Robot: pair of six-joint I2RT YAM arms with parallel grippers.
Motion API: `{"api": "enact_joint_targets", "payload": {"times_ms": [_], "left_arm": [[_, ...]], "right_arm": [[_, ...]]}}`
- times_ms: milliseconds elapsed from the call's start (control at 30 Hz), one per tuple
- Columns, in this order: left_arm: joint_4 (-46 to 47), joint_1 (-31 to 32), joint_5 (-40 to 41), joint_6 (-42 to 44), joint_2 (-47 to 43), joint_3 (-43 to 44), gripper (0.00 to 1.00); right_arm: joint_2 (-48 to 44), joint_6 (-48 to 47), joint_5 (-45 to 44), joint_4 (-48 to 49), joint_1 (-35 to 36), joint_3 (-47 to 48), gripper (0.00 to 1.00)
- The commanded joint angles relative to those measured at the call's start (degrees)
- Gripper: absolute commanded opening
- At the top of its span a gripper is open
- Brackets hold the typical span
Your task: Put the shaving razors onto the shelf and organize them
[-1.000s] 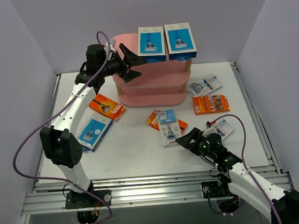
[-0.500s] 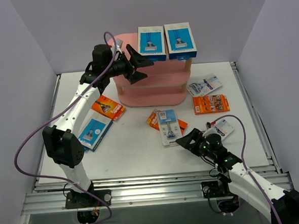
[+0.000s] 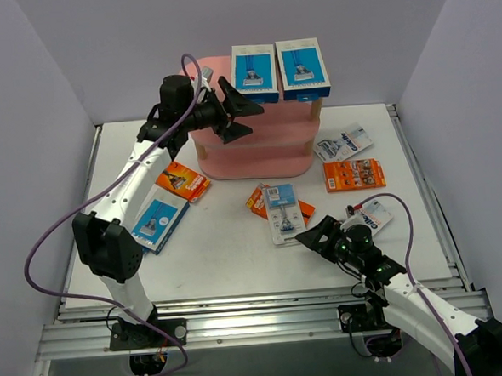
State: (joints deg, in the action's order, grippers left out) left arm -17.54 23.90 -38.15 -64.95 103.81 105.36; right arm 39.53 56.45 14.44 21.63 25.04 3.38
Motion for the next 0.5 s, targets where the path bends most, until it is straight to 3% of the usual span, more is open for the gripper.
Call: {"api": "enact_joint_targets", "payload": {"times_ms": [0, 200, 467], "left_arm": [[1.55, 0.01, -2.19, 3.86, -6.24, 4.15, 0.94], [-5.22, -1.75, -3.16, 8.78, -9.93, 7.93, 0.94], [-4.87, -5.53, -0.09, 11.42, -12.40, 8.98, 0.94]], "right_arm": [[0.20, -1.25, 0.50, 0.35, -0.52, -0.30, 0.73], [0.02, -1.78, 0.59, -0.18, -0.52, -0.30, 0.73], [2.57, -1.95, 1.29, 2.10, -0.78, -0.48, 0.73]]}}
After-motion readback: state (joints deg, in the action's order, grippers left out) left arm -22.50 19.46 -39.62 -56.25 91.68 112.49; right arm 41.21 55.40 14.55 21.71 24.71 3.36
